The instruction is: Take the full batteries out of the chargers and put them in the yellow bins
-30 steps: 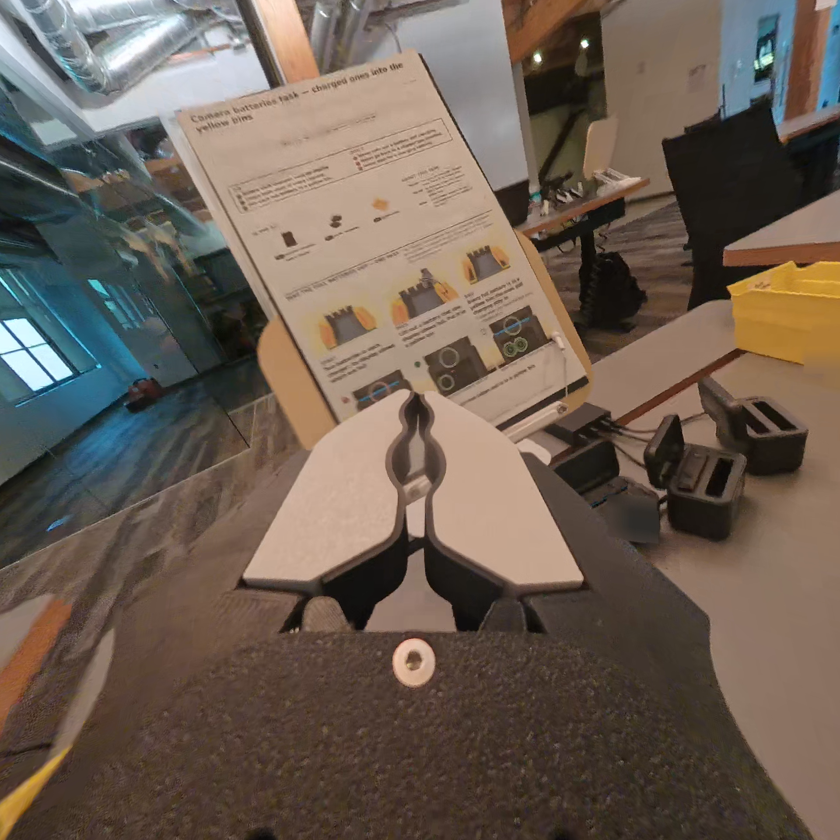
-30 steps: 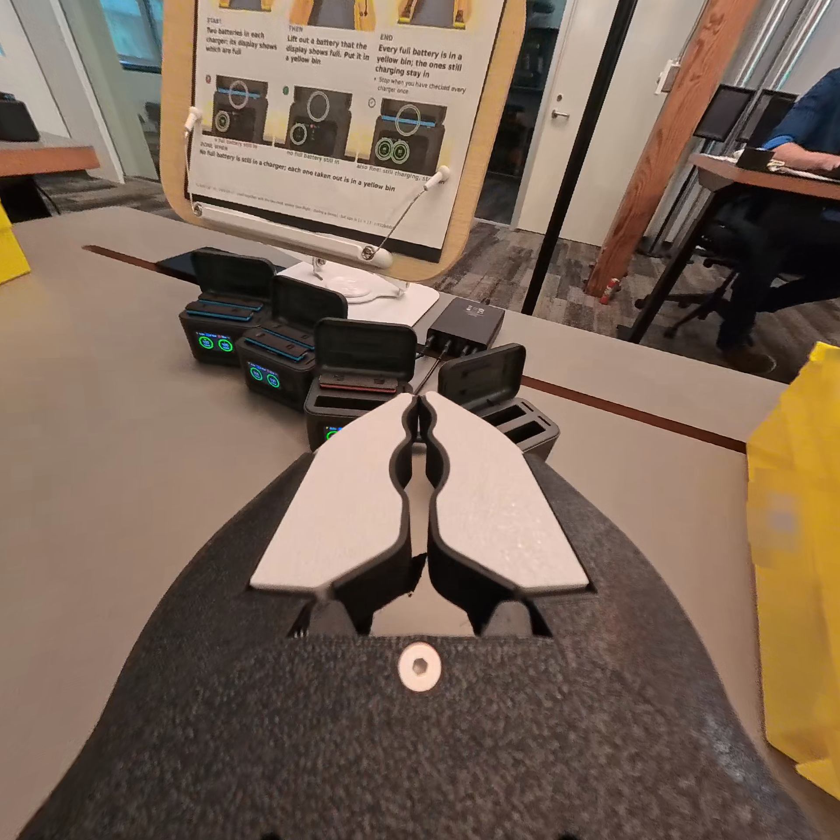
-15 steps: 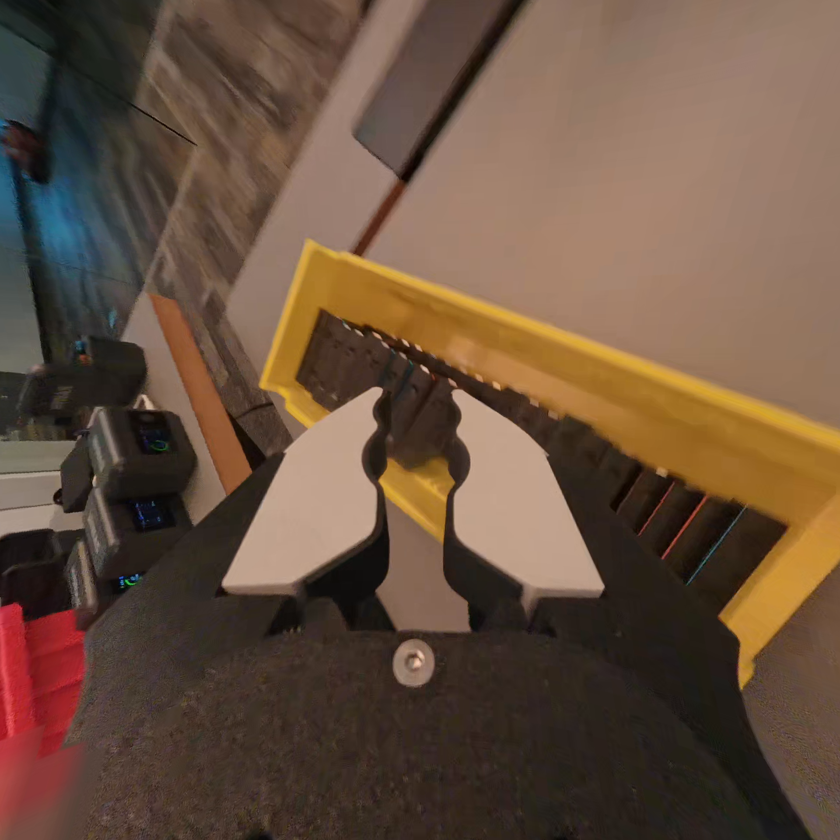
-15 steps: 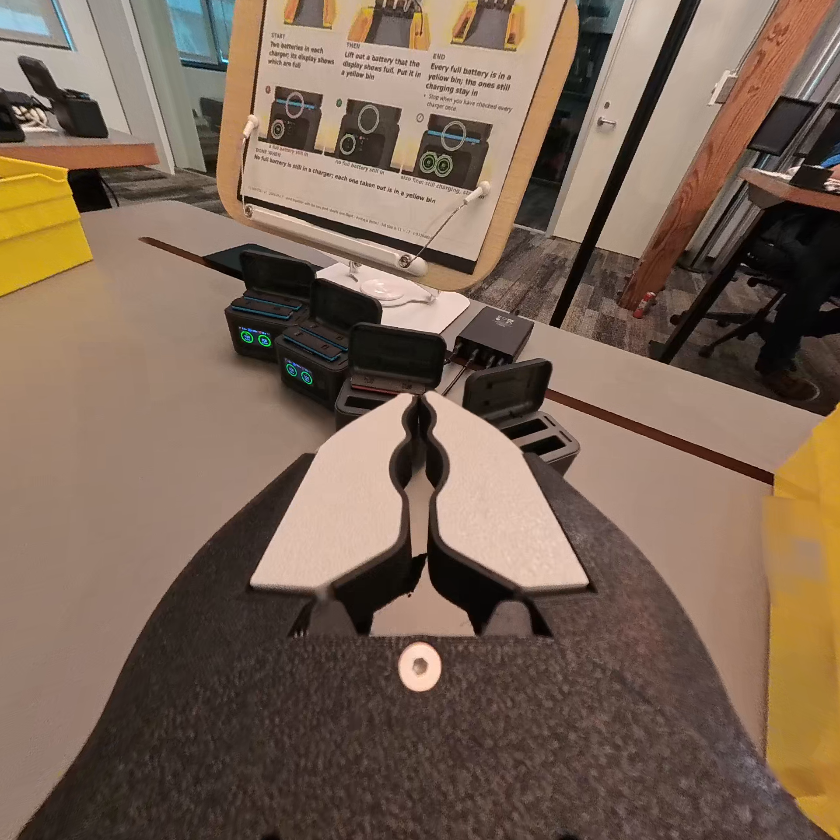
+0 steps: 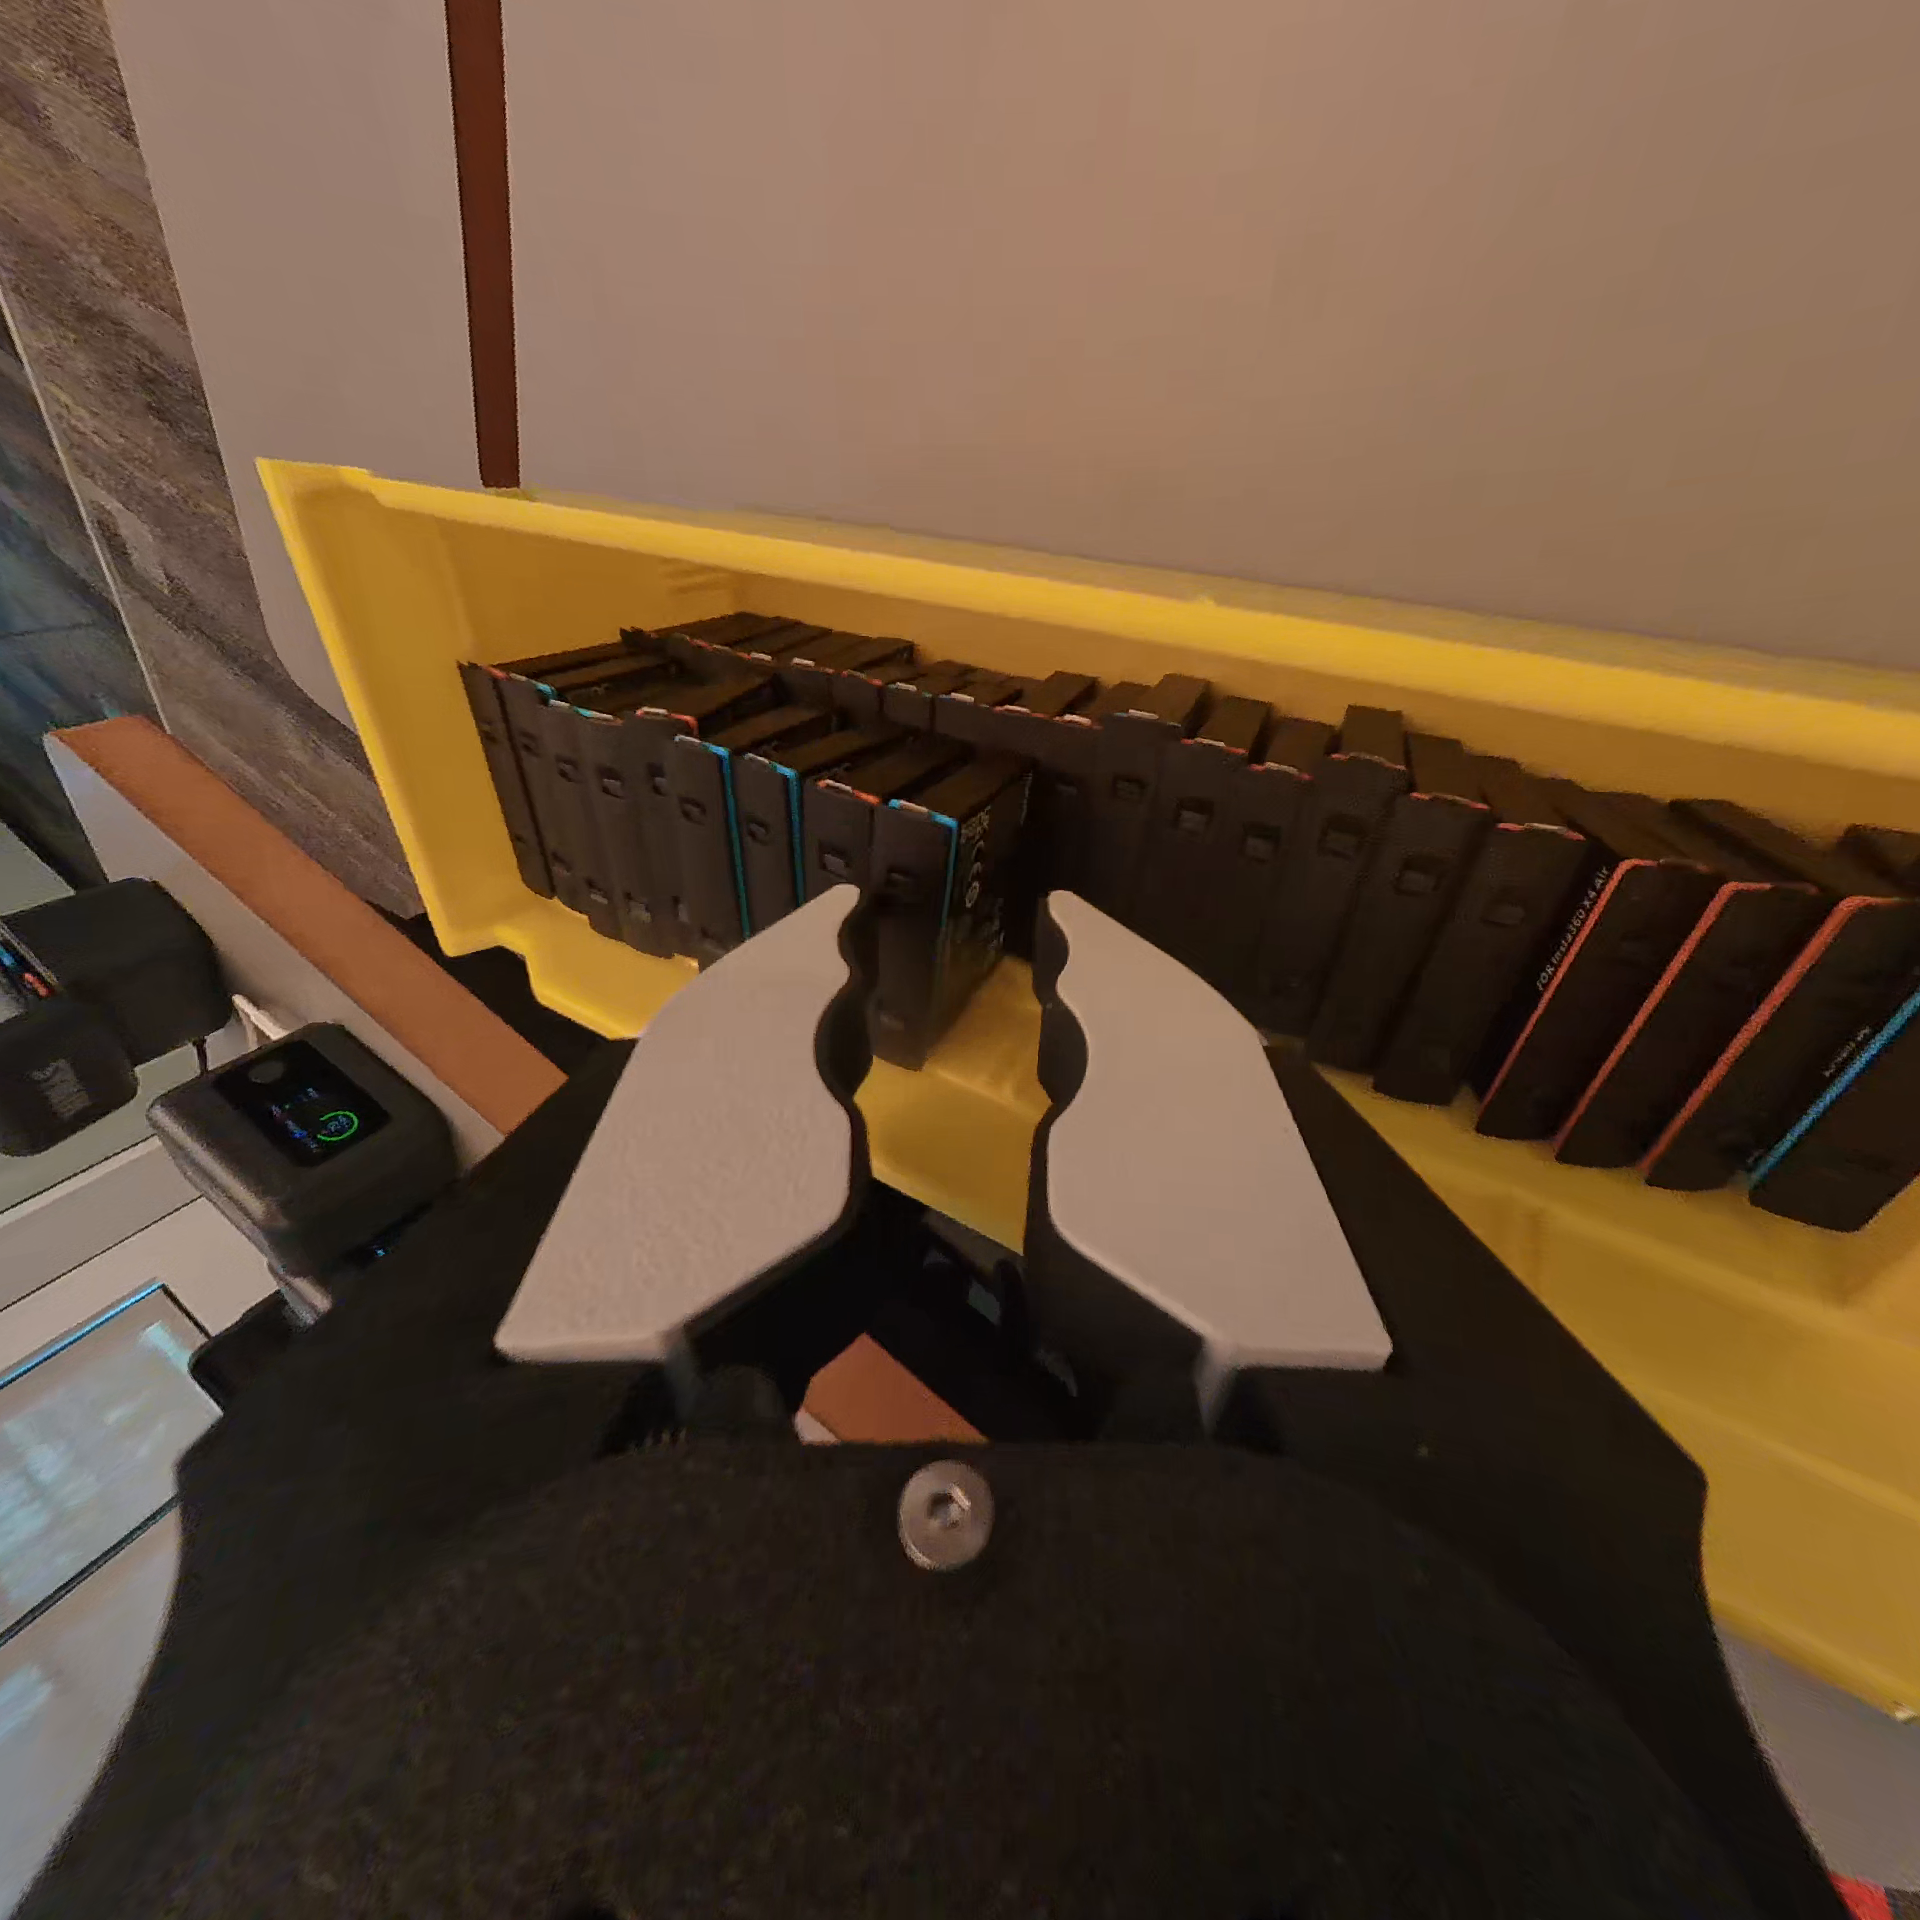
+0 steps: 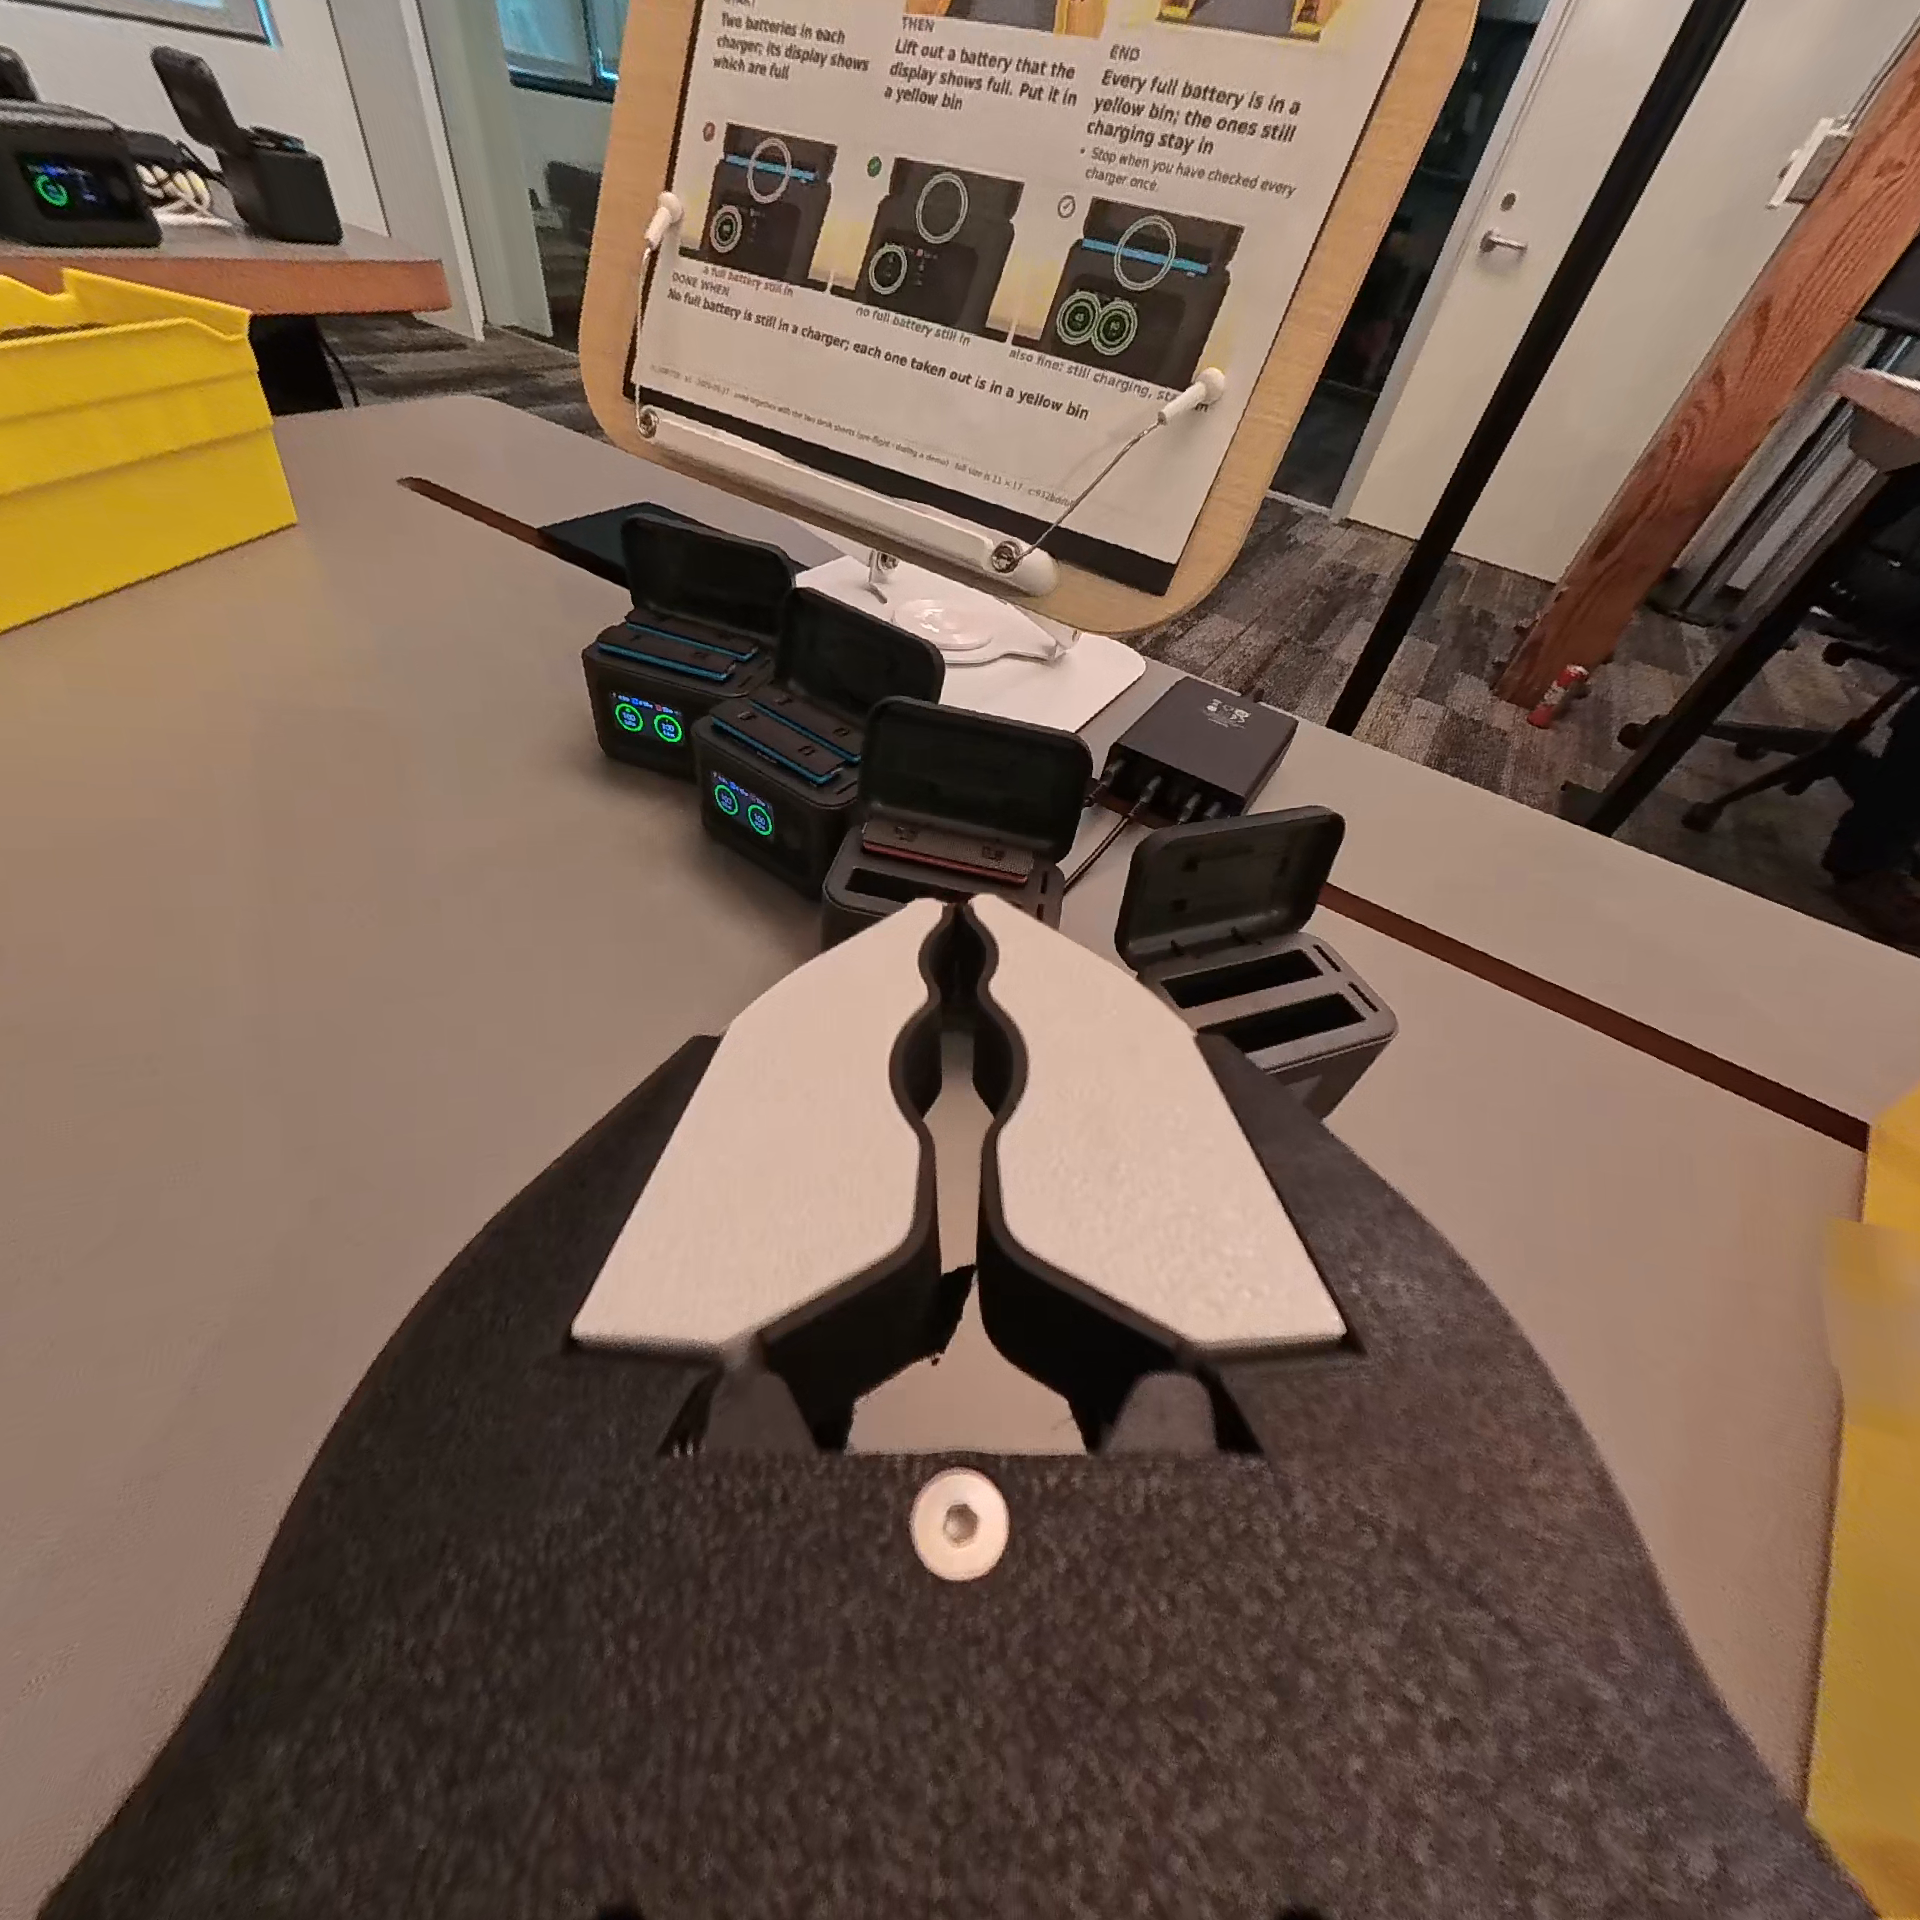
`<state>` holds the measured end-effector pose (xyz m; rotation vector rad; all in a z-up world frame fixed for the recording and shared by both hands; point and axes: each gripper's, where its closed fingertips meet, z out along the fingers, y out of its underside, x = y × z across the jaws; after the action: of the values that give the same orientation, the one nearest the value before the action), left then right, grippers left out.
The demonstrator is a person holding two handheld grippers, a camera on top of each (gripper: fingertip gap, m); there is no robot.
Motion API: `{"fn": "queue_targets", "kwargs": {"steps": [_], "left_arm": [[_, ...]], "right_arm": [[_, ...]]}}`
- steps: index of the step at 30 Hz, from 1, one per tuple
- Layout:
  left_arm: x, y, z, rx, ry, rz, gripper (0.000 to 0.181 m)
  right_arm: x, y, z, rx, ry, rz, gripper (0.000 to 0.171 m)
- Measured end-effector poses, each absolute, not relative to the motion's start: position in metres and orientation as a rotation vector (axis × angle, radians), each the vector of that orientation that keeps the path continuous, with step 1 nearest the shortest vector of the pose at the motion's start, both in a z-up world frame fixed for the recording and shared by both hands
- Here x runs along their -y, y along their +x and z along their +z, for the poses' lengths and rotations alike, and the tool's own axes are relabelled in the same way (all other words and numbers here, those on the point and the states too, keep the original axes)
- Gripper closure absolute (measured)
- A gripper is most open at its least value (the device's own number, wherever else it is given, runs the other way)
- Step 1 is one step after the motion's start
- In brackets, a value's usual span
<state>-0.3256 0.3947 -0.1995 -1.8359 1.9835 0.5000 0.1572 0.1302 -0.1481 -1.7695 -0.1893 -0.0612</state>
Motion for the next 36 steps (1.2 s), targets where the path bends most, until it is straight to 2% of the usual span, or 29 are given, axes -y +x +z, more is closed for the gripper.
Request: {"fn": "queue_targets", "kwargs": {"steps": [5,8,13,23,29,36], "left_arm": [[-0.392,-0.328,-0.196,-2.03,-1.831,0.511,0.166],[-0.397,-0.335,-0.199,-2.045,-1.816,0.588,0.157],[-0.398,-0.332,-0.202,-2.048,-1.806,0.595,0.165],[-0.398,-0.334,-0.196,-2.015,-1.804,0.63,0.166],[-0.394,-0.325,-0.147,-1.882,-1.721,0.658,0.166],[-0.356,-0.268,-0.089,-1.774,-1.545,0.511,0.166]], "right_arm": [[-0.131,0.157,-0.15,0.195,-1.776,-0.063,0.171],[-0.131,0.156,-0.151,0.198,-1.778,-0.061,0.171],[-0.131,0.155,-0.153,0.202,-1.784,-0.059,0.171],[-0.131,0.155,-0.151,0.203,-1.778,-0.063,0.171],[-0.131,0.152,-0.151,0.216,-1.775,-0.069,0.171],[-0.13,0.141,-0.146,0.268,-1.746,-0.077,0.171]]}}
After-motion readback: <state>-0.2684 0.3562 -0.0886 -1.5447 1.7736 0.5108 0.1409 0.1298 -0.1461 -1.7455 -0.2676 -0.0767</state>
